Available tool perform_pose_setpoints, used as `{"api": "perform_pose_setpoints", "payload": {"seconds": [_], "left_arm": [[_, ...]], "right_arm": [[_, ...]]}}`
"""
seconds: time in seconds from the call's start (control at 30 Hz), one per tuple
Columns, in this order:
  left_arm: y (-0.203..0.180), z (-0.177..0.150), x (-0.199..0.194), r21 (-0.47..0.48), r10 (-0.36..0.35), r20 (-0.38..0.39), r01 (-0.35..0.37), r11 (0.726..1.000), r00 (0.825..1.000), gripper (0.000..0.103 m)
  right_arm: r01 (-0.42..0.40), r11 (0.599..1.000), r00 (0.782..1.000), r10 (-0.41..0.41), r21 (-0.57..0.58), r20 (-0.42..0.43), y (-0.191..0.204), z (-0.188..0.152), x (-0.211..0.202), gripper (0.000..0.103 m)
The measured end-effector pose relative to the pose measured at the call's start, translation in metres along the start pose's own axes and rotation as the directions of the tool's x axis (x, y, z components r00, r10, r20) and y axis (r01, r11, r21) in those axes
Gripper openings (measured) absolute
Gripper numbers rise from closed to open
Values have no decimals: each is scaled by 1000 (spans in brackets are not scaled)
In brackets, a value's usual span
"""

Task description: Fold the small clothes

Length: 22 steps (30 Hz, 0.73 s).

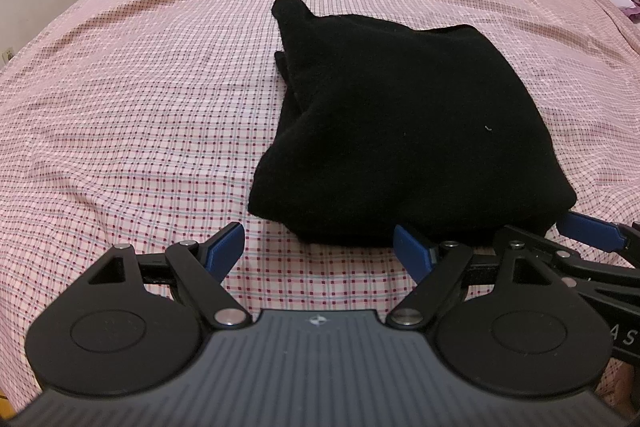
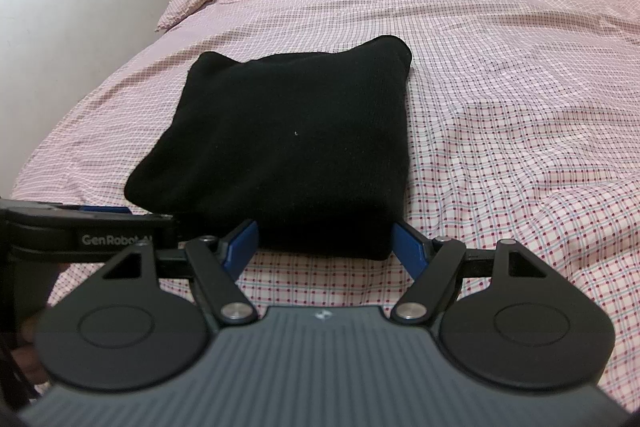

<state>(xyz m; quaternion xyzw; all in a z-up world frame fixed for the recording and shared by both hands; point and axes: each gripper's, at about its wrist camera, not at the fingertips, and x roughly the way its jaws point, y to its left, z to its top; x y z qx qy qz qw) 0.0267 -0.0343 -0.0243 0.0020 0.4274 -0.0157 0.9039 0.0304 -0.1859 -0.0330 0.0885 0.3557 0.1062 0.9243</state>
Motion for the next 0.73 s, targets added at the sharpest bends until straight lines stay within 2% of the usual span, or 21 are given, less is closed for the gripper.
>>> {"api": "perform_pose_setpoints", "payload": {"seconds": [0.73], "left_arm": [[-1,1,-2,1,1,0,-1,1000,1000,85]], "right_arm": [[1,1000,1000,-1,-2,4,0,2,0,75]]}}
